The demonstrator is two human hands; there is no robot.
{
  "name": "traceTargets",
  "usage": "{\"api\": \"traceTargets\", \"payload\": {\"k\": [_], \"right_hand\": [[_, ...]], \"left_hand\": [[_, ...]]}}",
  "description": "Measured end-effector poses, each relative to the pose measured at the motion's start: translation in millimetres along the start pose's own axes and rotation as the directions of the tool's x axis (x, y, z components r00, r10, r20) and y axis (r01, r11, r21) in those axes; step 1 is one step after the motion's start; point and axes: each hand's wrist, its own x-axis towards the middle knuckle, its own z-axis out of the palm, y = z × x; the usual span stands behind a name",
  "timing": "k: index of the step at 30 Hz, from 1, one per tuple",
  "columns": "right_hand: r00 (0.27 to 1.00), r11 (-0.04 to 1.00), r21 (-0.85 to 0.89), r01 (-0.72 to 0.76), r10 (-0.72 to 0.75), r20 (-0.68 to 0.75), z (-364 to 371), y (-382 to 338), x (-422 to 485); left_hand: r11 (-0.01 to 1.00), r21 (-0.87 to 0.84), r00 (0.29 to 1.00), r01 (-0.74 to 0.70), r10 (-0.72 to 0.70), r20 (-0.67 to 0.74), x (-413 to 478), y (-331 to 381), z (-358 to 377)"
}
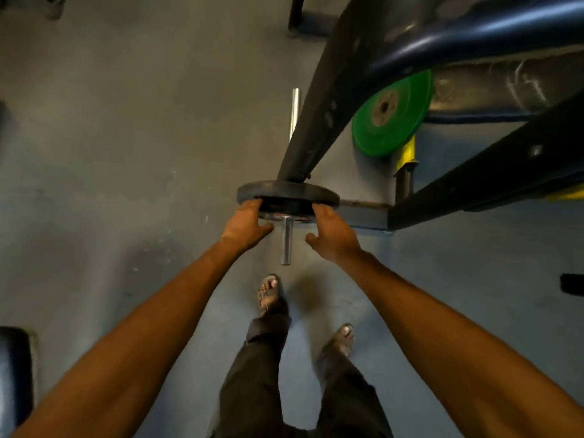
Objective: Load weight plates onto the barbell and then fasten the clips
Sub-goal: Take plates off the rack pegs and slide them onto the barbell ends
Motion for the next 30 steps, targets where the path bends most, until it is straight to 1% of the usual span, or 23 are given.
{"api": "traceTargets", "payload": {"k": [2,6,10,11,13,15,17,18,21,24,27,30], "right_hand": [[0.999,0.999,-0.041,0.029,-0.030,-0.019,5,1,17],[0.987,0.989,-0.127,0.077,-0.094,-0.130,16,5,25],[0.983,0.969,-0.231,0.088,-0.122,-0.138,28,7,29],[0.982,0.962,-0.258,0.088,-0.128,-0.143,30,7,31],[0.976,0.951,-0.299,0.082,-0.138,-0.168,39,5,36],[0.971,0.923,-0.373,0.096,-0.169,-0.170,49,5,38],[0.972,0.885,-0.448,0.127,-0.201,-0.120,54,4,40],[0.975,0.879,-0.454,0.147,-0.206,-0.083,53,5,42],[0.966,0.873,-0.418,0.251,-0.252,0.052,51,13,40],[0.948,0.868,-0.385,0.312,-0.259,0.186,55,24,8],[0.934,0.878,-0.327,0.351,-0.301,0.194,62,41,-49],[0.926,0.898,-0.250,0.361,-0.314,0.209,55,61,-110]], "left_hand": [[0.999,0.026,0.999,-0.031,0.032,-0.036,10,-11,7],[0.989,0.096,0.990,-0.110,0.117,-0.074,18,-30,14],[0.932,0.310,0.977,-0.188,0.210,-0.038,22,-42,20],[0.924,0.327,0.975,-0.197,0.219,-0.032,23,-43,24],[0.940,0.289,0.982,-0.180,0.190,-0.004,24,-41,32],[0.946,0.278,0.986,-0.168,0.157,0.064,21,-42,43],[0.933,0.304,0.980,-0.192,0.169,0.101,16,-48,52],[0.932,0.300,0.978,-0.202,0.176,0.112,12,-52,56],[0.950,0.247,0.974,-0.188,0.147,0.174,0,-58,61],[0.953,0.223,0.958,-0.207,0.152,0.241,-28,-58,65],[0.950,0.210,0.950,-0.229,0.171,0.262,-77,-51,70],[0.951,0.187,0.954,-0.246,0.204,0.218,-134,-30,78]]}}
